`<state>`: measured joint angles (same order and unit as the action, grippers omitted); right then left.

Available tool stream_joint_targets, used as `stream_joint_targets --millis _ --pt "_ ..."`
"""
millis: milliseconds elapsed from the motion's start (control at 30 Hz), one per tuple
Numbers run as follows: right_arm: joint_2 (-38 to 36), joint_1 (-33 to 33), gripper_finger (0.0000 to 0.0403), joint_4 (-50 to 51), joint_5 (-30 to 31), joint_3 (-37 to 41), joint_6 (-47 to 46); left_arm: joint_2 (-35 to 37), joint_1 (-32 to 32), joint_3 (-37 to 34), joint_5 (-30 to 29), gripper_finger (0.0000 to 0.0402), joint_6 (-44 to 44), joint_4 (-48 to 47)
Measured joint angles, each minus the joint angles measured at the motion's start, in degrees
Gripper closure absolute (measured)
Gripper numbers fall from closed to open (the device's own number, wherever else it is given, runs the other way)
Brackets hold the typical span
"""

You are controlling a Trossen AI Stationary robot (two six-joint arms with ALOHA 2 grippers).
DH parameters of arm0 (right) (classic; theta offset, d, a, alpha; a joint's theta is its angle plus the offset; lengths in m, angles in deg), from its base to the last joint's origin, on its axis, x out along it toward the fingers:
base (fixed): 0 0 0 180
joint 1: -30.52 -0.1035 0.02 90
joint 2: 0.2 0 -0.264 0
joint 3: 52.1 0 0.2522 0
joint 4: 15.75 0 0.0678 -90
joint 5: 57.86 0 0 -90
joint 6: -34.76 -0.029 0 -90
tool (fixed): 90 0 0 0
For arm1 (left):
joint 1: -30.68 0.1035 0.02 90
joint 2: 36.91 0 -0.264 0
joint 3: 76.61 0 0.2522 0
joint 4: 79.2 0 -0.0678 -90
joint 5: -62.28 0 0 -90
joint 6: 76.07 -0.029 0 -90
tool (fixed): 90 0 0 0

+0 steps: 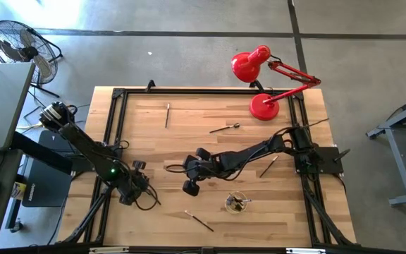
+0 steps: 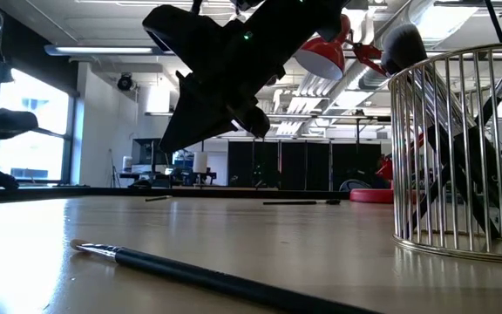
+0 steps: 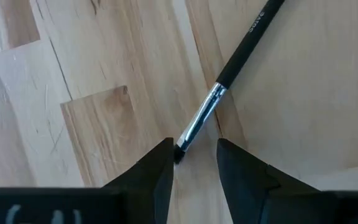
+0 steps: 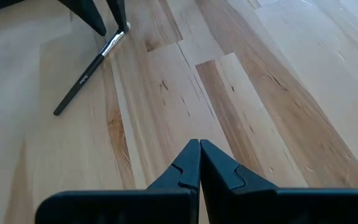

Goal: Pick & Place Makeup Brushes
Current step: Put the eyeshadow brush into the gold makeup holder

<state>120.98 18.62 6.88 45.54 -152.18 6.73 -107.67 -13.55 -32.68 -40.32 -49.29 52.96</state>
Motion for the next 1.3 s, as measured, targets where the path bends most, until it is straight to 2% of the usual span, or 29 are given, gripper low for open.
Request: stream_joint_targets --millis 233,433,700,900,1033,1300 --pt "0.00 0.00 0.0403 -0.12 -0.07 0.01 0.00 -1.48 -0.02 -1.46 -0.20 0.0294 1.68 0.61" --pt "0.00 0.02 0.0403 -0.68 0.22 0.01 0.54 -3.72 4.23 -1.55 3.23 0.0388 8.33 1.22" --pt "0.00 0.02 0.0398 -3.72 0.57 -0.01 8.23 -3.93 12.45 -1.67 4.59 0.0396 8.79 4.37" --pt "0.00 -0.15 0.0361 -3.18 0.63 -0.01 19.97 -4.26 16.76 -1.31 -1.49 0.0399 8.05 11.15" --pt "0.00 -0.91 0.0333 -3.23 3.65 -0.01 27.10 -4.34 20.66 -1.46 -2.89 0.0400 7.94 14.91" --pt "0.00 -2.01 0.0318 -2.40 13.55 -0.03 41.24 -4.22 27.77 -1.35 4.89 0.0401 7.32 15.74"
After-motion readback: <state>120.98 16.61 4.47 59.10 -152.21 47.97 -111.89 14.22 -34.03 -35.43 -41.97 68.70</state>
